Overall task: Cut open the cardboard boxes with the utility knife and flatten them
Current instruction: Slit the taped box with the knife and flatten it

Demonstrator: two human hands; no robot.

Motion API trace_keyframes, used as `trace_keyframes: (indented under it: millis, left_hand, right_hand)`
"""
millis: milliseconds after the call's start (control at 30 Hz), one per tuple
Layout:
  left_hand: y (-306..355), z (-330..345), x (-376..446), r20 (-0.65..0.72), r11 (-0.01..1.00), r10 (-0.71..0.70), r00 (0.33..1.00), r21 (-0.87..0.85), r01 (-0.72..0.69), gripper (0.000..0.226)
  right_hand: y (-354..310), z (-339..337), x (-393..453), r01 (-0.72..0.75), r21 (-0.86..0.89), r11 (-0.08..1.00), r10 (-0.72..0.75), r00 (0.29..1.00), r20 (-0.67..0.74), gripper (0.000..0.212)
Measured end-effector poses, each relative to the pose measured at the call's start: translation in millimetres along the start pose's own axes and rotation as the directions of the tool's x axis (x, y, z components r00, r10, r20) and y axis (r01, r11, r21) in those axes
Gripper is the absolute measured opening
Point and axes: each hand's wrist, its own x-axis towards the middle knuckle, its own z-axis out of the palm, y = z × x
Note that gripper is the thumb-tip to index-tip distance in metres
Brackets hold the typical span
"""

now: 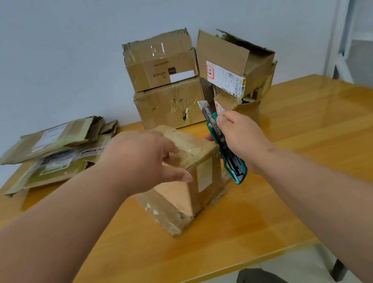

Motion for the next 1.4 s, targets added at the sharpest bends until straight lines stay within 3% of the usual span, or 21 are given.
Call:
trace_keyframes:
  millis: [100, 233, 433, 633, 900, 1233, 1400]
  left_hand:
    - [10, 5, 21, -0.017, 0.997, -0.01, 1.0, 0.077, 0.011, 0.107]
    - [10, 17, 36, -0.051, 0.999, -0.034, 0.998, 0.007, 0.034, 0.104]
    - [-3, 19, 53, 0.014, 0.977, 0.068, 0.998, -0.204, -0.064, 0.071]
    - [-6, 26, 61, 0.042, 0.926, 0.112, 0.993, -0.367, -0.089, 0.064]
    - [-3, 28, 74, 0.034, 0.994, 0.07, 0.997, -0.091, -0.066, 0.083]
    - [4, 37, 76, -0.063, 0.999, 0.033, 0.997, -0.037, -0.035, 0.09]
    - [6, 38, 73, -0.082, 0.998, 0.015, 0.997, -0.06, -0.02, 0.097]
  right_hand:
    - [10, -9, 3, -0.023, -0.005, 1.0, 0.023, 0.998, -0.065, 0.028]
    - [33, -29, -1, -0.117, -0.032, 0.993, 0.114, 0.989, -0.098, 0.03]
    - [38, -34, -7, -0.195, 0.031, 0.98, 0.19, 0.975, 0.117, 0.021]
    - [31, -35, -4, -0.214, 0.046, 0.976, 0.201, 0.958, 0.205, 0.023]
    - [19, -37, 4, -0.216, 0.0, 0.976, 0.208, 0.942, 0.264, 0.014]
    - [23, -43, 14, -0.246, -0.041, 0.969, 0.248, 0.939, 0.239, 0.009]
    - [22, -44, 15, -0.23, -0.044, 0.972, 0.234, 0.947, 0.22, 0.025]
